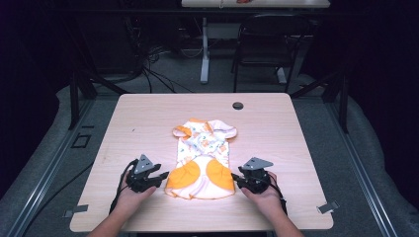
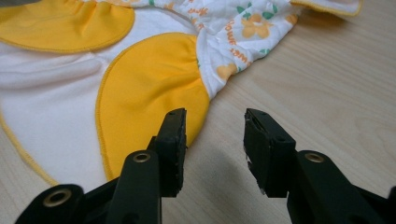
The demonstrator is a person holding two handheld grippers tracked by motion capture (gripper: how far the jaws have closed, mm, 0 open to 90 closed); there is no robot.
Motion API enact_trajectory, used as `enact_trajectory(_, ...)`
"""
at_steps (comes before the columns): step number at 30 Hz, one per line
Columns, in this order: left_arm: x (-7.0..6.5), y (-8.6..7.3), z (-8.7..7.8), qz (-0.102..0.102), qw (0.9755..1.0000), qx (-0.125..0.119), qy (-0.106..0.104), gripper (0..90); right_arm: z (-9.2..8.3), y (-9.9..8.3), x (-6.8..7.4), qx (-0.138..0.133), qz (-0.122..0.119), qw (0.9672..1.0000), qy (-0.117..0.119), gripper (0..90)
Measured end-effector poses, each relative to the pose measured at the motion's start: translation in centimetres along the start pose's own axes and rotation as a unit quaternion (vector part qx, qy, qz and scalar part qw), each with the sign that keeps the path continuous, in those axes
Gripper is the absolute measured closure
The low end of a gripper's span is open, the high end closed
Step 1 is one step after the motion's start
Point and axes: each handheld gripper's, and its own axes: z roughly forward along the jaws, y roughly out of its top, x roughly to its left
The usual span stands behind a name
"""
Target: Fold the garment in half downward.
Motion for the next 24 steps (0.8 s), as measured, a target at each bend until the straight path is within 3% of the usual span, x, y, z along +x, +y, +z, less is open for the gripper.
enact_trajectory(3, -0.2, 0.1, 0.1, 0.001, 1.0000, 0.006, -0.008, 58.5, 0.2, -0.1, -0.2, 0.008, 0.008, 0.9999, 0.007, 61.5)
enact_trajectory(7, -1.0, 0.4, 0.1, 0.020, 0.9995, 0.008, -0.022, 65.0, 0.3, 0.2, 0.1, 0.012, 0.007, 0.9997, 0.020, 63.5)
enact_trajectory(9, -1.4, 0.6, 0.2, 0.015, 0.9993, 0.003, -0.035, 69.8, 0.3, 0.4, 0.6, 0.016, -0.008, 0.9996, 0.024, 67.1)
enact_trajectory(10, -1.6, 0.8, 0.2, 0.016, 0.9992, 0.002, -0.037, 73.9, 0.4, 0.7, 1.2, 0.013, -0.021, 0.9995, 0.021, 73.3)
enact_trajectory(14, -2.0, 1.0, 0.9, 0.021, 0.9987, 0.004, -0.047, 78.3, 0.5, 1.2, 1.9, 0.009, -0.035, 0.9989, 0.030, 79.1)
enact_trajectory(20, -2.0, 0.9, 1.5, 0.027, 0.9976, 0.024, -0.059, 86.4, 1.5, 1.2, 2.2, 0.025, -0.043, 0.9979, 0.041, 81.9)
enact_trajectory(24, -2.1, 0.7, 2.0, 0.036, 0.9967, 0.041, -0.060, 89.3, 1.8, 1.1, 2.5, 0.036, -0.061, 0.9961, 0.053, 81.8)
